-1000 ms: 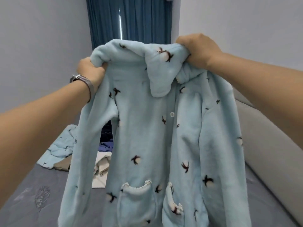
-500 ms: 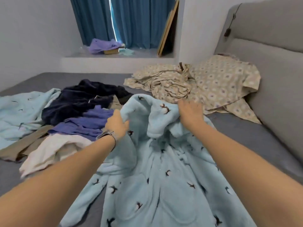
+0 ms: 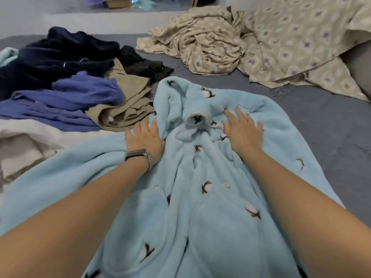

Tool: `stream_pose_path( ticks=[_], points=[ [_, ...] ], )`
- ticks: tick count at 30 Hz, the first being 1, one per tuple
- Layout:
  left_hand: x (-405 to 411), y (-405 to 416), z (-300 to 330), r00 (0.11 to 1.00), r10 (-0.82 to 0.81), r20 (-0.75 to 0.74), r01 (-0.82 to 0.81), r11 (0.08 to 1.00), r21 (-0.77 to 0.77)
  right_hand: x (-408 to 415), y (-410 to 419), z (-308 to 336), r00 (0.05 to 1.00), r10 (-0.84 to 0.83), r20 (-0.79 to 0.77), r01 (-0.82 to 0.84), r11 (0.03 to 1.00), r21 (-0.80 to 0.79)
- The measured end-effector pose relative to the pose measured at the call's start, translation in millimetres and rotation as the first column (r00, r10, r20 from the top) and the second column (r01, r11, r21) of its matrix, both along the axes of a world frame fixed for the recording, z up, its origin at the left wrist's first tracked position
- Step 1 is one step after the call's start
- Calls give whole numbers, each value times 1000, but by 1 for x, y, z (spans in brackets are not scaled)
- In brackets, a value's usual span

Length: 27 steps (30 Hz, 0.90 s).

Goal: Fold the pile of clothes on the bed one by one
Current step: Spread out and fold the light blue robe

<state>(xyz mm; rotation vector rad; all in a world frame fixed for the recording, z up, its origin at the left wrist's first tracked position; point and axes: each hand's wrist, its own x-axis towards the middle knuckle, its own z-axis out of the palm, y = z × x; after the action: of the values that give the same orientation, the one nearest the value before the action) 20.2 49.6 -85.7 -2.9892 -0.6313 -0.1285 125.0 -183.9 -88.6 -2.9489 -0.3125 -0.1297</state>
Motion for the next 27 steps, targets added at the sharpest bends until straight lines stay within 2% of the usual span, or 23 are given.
stream_pose_path(
  ticks=[2, 4, 6, 8, 9, 11, 12, 14, 16, 17, 20, 22, 24, 25, 27],
  points=[
    [-10, -6, -1, 1000, -26, -15, 26, 999, 34, -11, -1, 4, 1000, 3, -19, -3, 1000, -28],
    [-32, -14, -6, 997, -67, 46, 66, 997, 37, -32, -4, 5, 998, 28, -54, -31, 997, -72],
    [-64, -27, 0, 994, -104, -39, 100, 991, -88, -68, -11, 5, 996, 67, -52, -73, 991, -109],
    [-96, -38, 1, 992, -79, -96, 68, 991, -112, -114, -22, 5, 980, 131, -153, -140, 989, -54],
    [-110, -42, 4, 984, -83, -159, 63, 990, -130, -137, -28, 5, 976, 159, -146, -171, 983, -72],
    [-140, -50, 20, 938, -152, -312, 58, 956, -289, -178, -43, 6, 971, 168, -173, -188, 977, -103],
    [-157, -54, 26, 929, -184, -321, 65, 936, -347, -198, -49, 11, 951, 169, -260, -185, 982, -38],
    [-198, -64, 34, 938, -191, -291, 58, 910, -410, -242, -57, 23, 914, 150, -378, -66, 972, 227],
    [-243, -73, 32, 948, -195, -250, 87, 918, -388, -291, -64, 32, 934, 96, -344, 110, 839, 533],
    [-264, -78, 30, 946, -199, -254, 106, 935, -339, -315, -68, 35, 945, 37, -325, 179, 773, 608],
    [-315, -84, 33, 931, -74, -356, -69, 925, -373, -362, -78, 29, 927, -121, -356, 332, 710, 622],
    [-334, -81, 24, 928, -26, -372, -105, 939, -327, -379, -78, 31, 866, -73, -494, 424, 631, 650],
    [-343, -77, 28, 918, -40, -394, -96, 943, -320, -394, -75, 31, 771, 58, -635, 503, 557, 661],
    [-346, -73, 31, 928, -61, -367, -65, 944, -322, -400, -75, 30, 741, 84, -667, 539, 518, 664],
    [-351, -66, 33, 977, -74, -198, -12, 917, -400, -404, -79, 30, 736, 36, -676, 584, 473, 660]
  ],
)
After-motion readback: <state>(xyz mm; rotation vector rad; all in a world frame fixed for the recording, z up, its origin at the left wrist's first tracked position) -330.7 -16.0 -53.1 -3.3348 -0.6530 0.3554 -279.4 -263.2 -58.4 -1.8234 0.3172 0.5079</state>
